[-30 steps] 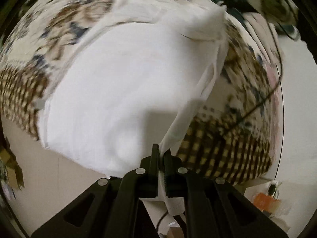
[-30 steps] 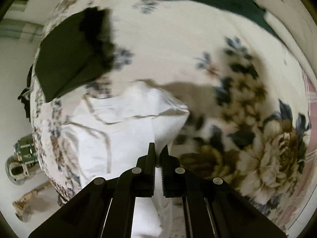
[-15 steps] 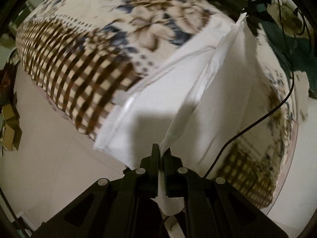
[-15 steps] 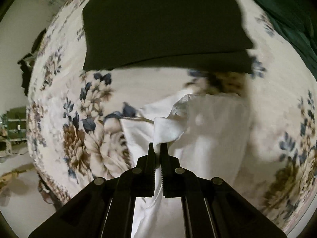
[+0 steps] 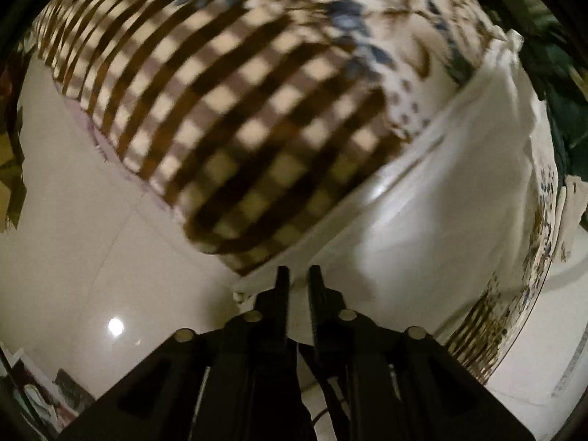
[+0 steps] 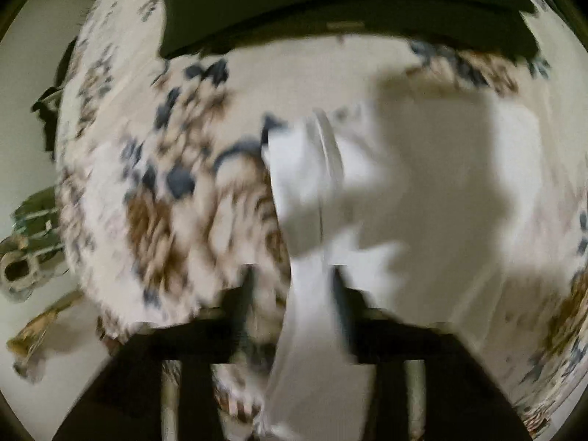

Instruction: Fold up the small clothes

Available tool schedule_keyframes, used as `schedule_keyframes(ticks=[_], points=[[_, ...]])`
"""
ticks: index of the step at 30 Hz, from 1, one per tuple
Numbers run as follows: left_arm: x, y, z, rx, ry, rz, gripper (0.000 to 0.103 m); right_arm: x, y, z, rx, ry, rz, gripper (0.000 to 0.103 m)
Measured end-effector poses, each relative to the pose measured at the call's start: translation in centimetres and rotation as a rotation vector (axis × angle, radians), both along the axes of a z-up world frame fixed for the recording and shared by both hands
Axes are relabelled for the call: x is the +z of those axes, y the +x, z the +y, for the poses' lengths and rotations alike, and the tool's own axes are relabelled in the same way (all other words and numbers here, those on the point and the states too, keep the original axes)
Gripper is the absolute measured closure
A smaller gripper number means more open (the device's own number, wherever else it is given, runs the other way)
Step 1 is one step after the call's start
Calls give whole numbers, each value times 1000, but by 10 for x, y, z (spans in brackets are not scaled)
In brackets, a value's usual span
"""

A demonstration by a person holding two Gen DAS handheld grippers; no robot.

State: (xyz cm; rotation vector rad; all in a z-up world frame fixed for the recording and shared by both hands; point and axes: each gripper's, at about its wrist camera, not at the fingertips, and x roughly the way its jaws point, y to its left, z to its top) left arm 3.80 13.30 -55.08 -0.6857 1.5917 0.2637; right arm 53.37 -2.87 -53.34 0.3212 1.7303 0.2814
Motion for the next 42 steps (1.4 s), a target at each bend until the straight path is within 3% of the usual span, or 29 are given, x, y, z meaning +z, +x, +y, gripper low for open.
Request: schedule_keyframes(ticks=[1,3,5,12,16,17,18,20,21,23,25,28,31,34,38,41,42], points=[[0,-2,6,3,-3,7,79,9,-15,-7,10,17,-6,44],[3,-1,18,2,-10,-13,55,24,-45,-22,28,22,-15,37],[9,3,23,-27,8,-44,40,33,-84,-46,23,17,-19,29],[10,19,0,-134,5,-58,39,3,-260,-112,3,-44,111,29],[0,26,-27,-186,1,-71,41,-44,-351,-132,-78,-30,209,29],[-2,30,-36,-204,4,-76,47,-52,-362,-134,-96,-18,228,29],[-4,33,-42,-231,9,-79,68,-63,-377,-137,-125,3,251,29],[-11,40,-57,-316,47,-58,95,-77,-400,-142,-194,34,249,29],[-13,41,-63,-349,70,-47,97,-81,-408,-143,-219,38,233,30],[-13,43,-72,-378,93,-47,99,-85,-417,-144,-255,39,202,44],[-13,44,-83,-398,117,-41,99,-88,-424,-141,-274,45,180,85],[-5,47,-80,-414,148,-38,99,-86,-434,-133,-300,37,147,100],[2,49,-62,-422,195,-27,100,-79,-443,-131,-300,14,121,101],[7,51,-45,-398,187,-38,99,-79,-447,-129,-332,30,133,101],[15,52,-23,-332,51,-106,97,-82,-453,-148,-356,144,164,98],[3,48,3,-277,-69,-91,89,-82,-461,-172,-353,195,181,83],[-5,47,8,-269,-111,-83,87,-83,-467,-182,-353,206,188,72]])
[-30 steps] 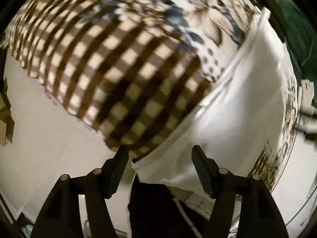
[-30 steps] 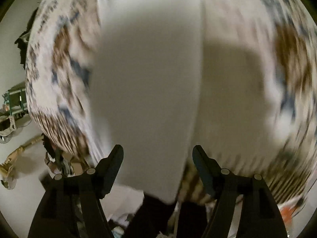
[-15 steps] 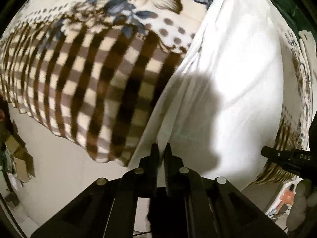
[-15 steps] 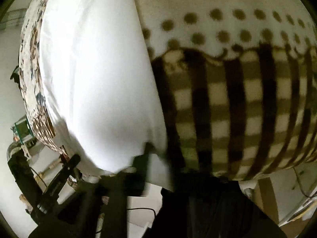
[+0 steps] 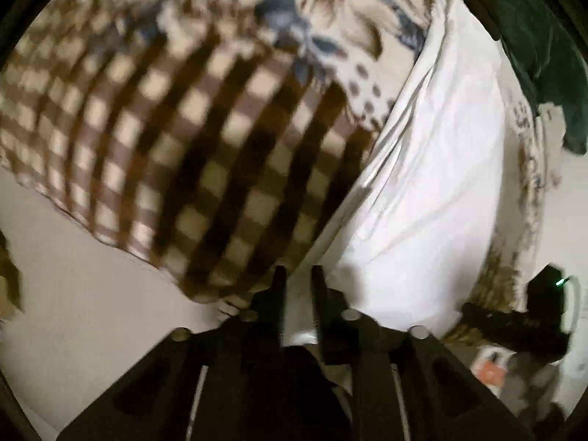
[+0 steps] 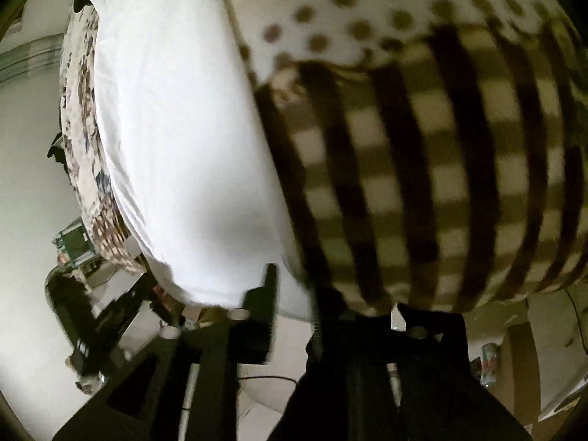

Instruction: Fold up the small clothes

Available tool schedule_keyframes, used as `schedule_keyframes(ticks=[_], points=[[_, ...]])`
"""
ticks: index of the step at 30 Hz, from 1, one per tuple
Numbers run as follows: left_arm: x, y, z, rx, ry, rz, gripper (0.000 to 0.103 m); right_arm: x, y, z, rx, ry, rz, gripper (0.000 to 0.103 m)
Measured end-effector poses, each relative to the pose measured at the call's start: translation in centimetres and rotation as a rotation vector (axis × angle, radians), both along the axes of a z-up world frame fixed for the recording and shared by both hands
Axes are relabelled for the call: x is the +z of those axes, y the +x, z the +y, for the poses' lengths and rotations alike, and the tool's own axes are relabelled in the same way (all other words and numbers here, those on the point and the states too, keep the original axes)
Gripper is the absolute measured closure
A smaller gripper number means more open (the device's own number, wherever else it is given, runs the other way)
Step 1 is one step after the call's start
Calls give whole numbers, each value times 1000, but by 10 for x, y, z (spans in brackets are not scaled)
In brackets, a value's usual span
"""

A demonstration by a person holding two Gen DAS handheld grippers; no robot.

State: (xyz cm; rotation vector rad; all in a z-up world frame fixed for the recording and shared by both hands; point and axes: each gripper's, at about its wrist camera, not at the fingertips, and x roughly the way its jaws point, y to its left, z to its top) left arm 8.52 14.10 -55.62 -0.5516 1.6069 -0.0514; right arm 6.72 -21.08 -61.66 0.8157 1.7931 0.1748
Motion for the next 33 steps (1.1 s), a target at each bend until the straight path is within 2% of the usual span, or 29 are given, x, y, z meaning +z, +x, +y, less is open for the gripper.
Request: schedule_keyframes(ticks=[1,4,6,9,15,17,20,22,29,33], points=[[-4,0,1,-2,-28,2,87,-1,-6,-5,-4,16,9,66],[-14,1,-2,-43,-78,-3,82,-9,-20,-10,6,63,51,65],[-18,4,-9,-72,-105,5,60,-14,-29,-14,21,79,69,65],[-24,16,-18,-115,-121,2,43,-21,-35,-7,45,79,85,65],[-18,9,-26,-194,-97,24,41,-38,-37,7,42,104,94,65],[-14,4,-32,-247,-56,33,41,-43,-31,24,52,113,91,65],[-15,-7,-25,-294,-2,56,41,-41,-31,25,77,130,82,65],[-22,-10,-18,-280,4,78,41,-45,-30,23,78,133,82,65],[-51,2,-25,-214,-81,103,41,-65,-33,26,36,192,108,65],[-45,0,-20,-189,-102,86,43,-72,-35,31,23,231,111,64]])
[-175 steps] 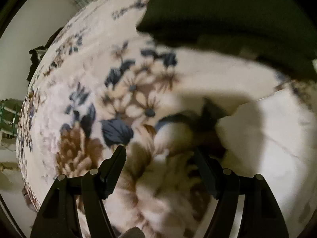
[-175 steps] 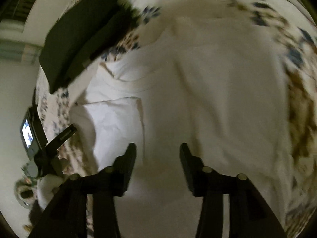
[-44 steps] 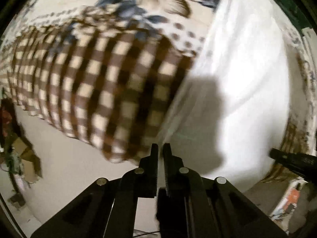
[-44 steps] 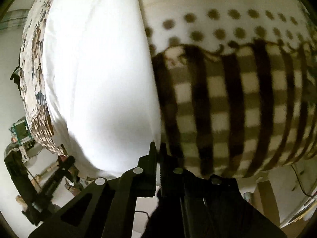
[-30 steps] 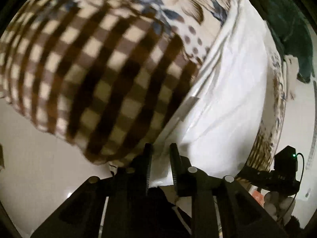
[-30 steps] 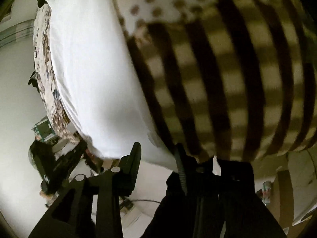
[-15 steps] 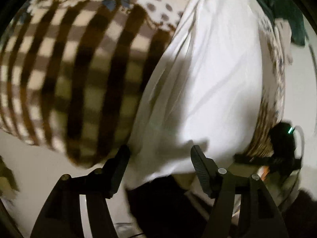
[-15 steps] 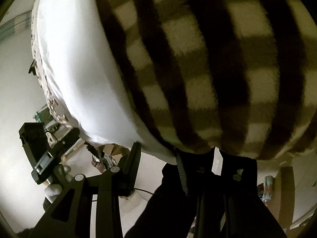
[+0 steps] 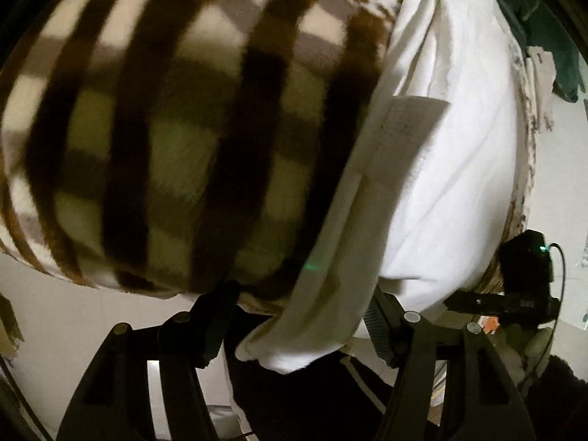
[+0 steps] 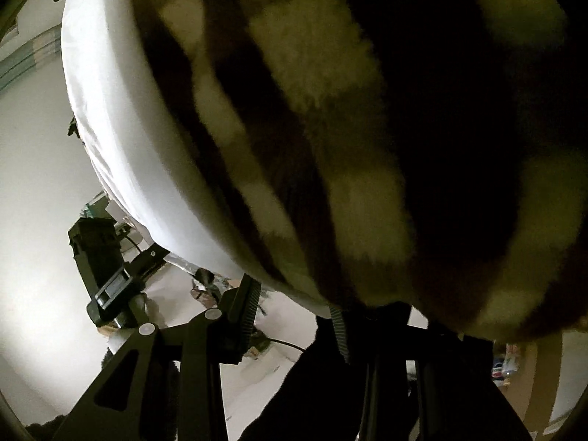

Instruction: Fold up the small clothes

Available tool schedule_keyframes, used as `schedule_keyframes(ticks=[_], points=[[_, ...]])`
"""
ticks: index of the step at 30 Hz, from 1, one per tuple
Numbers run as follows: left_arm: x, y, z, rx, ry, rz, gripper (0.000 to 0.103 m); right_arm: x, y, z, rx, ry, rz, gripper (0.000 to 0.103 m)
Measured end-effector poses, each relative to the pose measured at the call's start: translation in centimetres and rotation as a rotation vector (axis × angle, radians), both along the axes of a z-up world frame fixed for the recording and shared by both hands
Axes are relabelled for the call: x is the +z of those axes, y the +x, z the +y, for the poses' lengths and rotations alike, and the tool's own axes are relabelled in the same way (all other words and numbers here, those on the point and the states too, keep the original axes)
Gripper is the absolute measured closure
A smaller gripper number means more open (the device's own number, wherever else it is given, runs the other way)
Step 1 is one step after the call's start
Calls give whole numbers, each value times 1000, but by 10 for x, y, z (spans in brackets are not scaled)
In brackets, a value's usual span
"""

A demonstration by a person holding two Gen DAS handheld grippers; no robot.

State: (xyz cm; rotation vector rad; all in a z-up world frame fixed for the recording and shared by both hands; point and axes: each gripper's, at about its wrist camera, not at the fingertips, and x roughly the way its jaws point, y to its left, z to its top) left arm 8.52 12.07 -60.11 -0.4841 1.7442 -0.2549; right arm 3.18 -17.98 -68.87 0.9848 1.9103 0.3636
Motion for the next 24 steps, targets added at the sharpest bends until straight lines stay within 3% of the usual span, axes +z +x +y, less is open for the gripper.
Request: schedule_keyframes(ticks=[2,4,6,11,13,14,15,16,24], points=[[7,-5,5,22,-27,-20,44,0,-2,1,-5,15,-6,64],[14,-9,10,37,-41,-27,55,1,-4,1,-15,28,-9,64],[18,-13,15,48,-47,-24,75,2,-6,1,-27,43,-11,64],[31,-24,21,74,-43,-20,91,5,-5,3,-76,92,-9,64],[35,-24,27,107,-45,-11,93,10,-5,6,-86,100,-21,66],[33,-24,28,123,-44,-11,94,13,-6,8,-88,98,-31,72],[35,-24,23,139,-42,-10,95,17,-7,10,-77,83,-38,91],[38,-26,22,148,-41,-12,96,20,-8,13,-67,74,-41,95],[80,-28,23,183,-52,-68,97,67,0,10,-80,82,-130,98]])
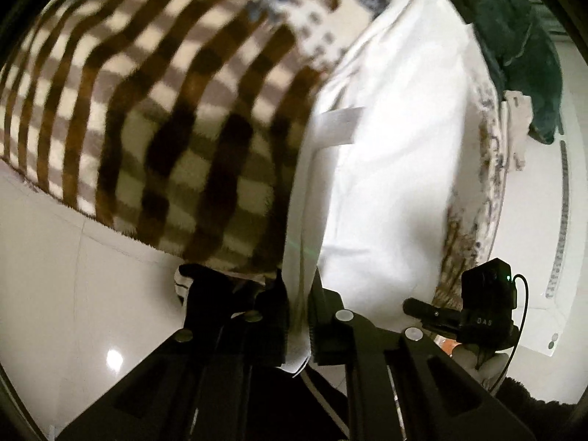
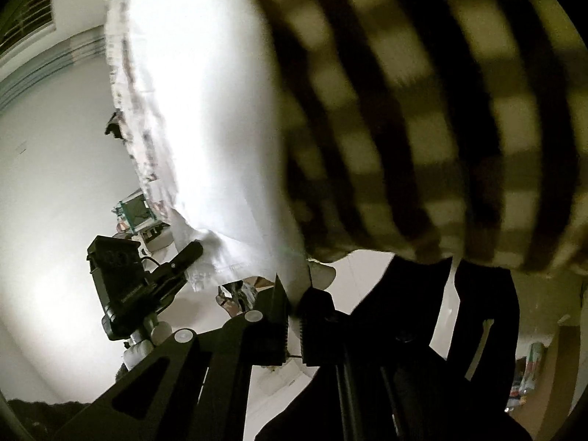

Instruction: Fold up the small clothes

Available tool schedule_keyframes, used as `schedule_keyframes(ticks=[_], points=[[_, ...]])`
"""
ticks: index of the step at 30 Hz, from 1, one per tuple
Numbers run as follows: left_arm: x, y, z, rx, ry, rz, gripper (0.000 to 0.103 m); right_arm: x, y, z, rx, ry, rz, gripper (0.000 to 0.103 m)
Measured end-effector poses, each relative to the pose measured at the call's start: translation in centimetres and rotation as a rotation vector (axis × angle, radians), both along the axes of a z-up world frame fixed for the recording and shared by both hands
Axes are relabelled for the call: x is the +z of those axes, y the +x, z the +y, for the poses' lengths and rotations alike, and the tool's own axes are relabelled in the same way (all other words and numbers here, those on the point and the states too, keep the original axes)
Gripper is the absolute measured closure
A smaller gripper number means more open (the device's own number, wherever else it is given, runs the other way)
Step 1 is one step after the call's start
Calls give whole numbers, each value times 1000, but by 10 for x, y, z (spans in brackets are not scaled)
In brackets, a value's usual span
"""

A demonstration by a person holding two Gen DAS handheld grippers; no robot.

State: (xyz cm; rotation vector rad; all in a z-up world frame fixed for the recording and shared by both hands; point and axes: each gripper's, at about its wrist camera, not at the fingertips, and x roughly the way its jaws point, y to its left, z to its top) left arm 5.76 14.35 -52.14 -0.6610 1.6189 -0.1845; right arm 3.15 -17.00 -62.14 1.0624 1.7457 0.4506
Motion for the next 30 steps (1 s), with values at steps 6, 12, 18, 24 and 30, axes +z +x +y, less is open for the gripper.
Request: schedule_keyframes(ticks=[6,12,18,24,30], points=[[44,20,-9,30,-11,-65,97,55,28,-9,-54,17,-100,99],[73,31,-19,45,-4,-69,97,99,53,-49,-66,2,-161,99],[75,8,-32,71,-15,-14,97,99,30,-47,-6,4,-119,99],[78,25,-44,100,-58,-23,98,80,25,-56,-52,20,-97,99],[103,94,-60,47,-74,-163,98,102,88,-75,-106,-15,-209,99]])
